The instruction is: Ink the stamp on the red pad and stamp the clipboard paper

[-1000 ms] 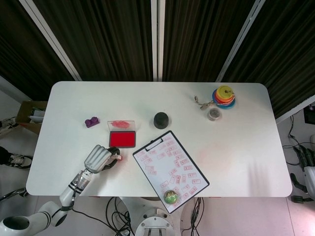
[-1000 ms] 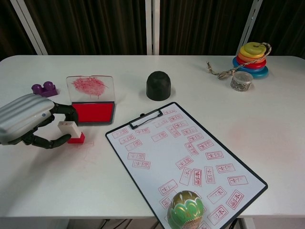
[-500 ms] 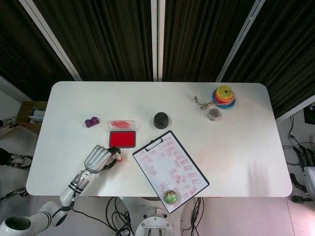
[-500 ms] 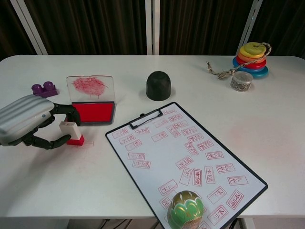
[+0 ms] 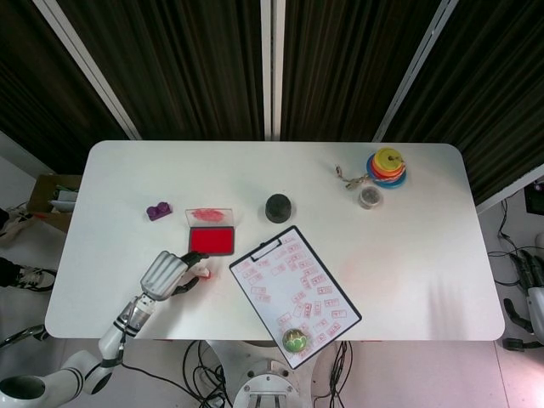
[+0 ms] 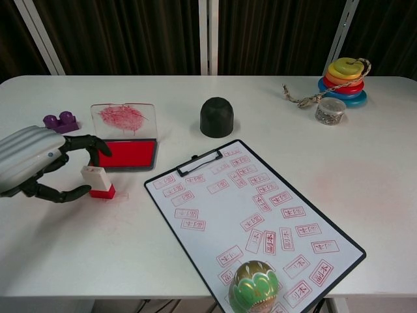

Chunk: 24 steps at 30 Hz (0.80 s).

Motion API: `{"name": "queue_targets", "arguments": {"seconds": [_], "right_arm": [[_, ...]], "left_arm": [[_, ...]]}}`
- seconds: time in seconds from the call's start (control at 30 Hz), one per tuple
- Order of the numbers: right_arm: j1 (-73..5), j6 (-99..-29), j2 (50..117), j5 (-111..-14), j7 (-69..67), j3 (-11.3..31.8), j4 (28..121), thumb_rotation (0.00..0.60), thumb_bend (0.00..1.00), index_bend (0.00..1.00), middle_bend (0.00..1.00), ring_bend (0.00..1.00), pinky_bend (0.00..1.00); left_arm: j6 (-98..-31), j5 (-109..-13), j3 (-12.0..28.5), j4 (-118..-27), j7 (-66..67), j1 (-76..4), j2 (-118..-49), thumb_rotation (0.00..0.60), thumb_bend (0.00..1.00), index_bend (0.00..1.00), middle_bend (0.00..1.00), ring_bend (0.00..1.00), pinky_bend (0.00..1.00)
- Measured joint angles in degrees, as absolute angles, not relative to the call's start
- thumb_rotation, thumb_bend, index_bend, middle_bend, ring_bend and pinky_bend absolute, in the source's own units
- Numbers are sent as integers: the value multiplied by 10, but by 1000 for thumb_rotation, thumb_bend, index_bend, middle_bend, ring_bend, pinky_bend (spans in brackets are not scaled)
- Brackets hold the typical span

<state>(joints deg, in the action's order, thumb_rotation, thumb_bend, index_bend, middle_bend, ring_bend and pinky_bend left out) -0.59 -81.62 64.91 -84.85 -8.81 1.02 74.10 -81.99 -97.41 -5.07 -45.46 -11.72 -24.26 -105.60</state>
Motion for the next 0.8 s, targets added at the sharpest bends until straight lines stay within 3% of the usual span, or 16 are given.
{"name": "queue_targets", "arguments": {"seconds": [0.13, 0.2, 0.23, 0.27, 0.3, 0.33, 0.37, 0.4, 0.53, 0.8], "right_arm": [[-4, -822, 644, -847, -92, 13, 742, 600, 315, 0, 0, 0, 0], [-3, -824, 641, -848, -94, 13, 743, 600, 304, 0, 0, 0, 0], [-3, -824, 640, -849, -96, 12, 743, 600, 292, 0, 0, 0, 0], [-3, -824, 639, -851, -98, 11, 744, 600, 281, 0, 0, 0, 0], [-3, -826, 638, -855, -101, 10, 743, 600, 275, 0, 0, 0, 0], [-3, -828, 638, -858, -103, 10, 742, 600, 270, 0, 0, 0, 0], [-2, -832, 639, -861, -105, 9, 741, 600, 267, 0, 0, 0, 0], [-1, -838, 640, -866, -107, 8, 737, 600, 266, 0, 0, 0, 0], [5, -871, 656, -882, -110, 7, 710, 600, 265, 0, 0, 0, 0], [17, -892, 659, -883, -93, 10, 708, 600, 266, 0, 0, 0, 0]], "left_arm": [[-854, -976, -50, -504, -103, -229, -1015, 600, 235, 288, 365, 741, 940], [-877, -974, -47, -535, -93, -218, -987, 600, 233, 277, 328, 554, 769], [-890, -971, -46, -559, -85, -209, -966, 560, 234, 255, 287, 425, 616], [-896, -967, -45, -579, -78, -202, -948, 470, 234, 225, 238, 298, 459], [-901, -962, -44, -600, -72, -195, -928, 381, 233, 207, 207, 228, 374], [-906, -954, -44, -628, -63, -185, -901, 225, 234, 184, 169, 153, 281], [-910, -948, -44, -650, -56, -177, -879, 86, 233, 168, 137, 111, 233], [-913, -941, -44, -672, -49, -169, -857, 22, 233, 159, 120, 96, 218], [-953, -925, -48, -740, -33, -116, -772, 0, 234, 148, 103, 89, 211], [-993, -927, -61, -760, -48, -67, -686, 0, 234, 126, 102, 90, 210]]}}
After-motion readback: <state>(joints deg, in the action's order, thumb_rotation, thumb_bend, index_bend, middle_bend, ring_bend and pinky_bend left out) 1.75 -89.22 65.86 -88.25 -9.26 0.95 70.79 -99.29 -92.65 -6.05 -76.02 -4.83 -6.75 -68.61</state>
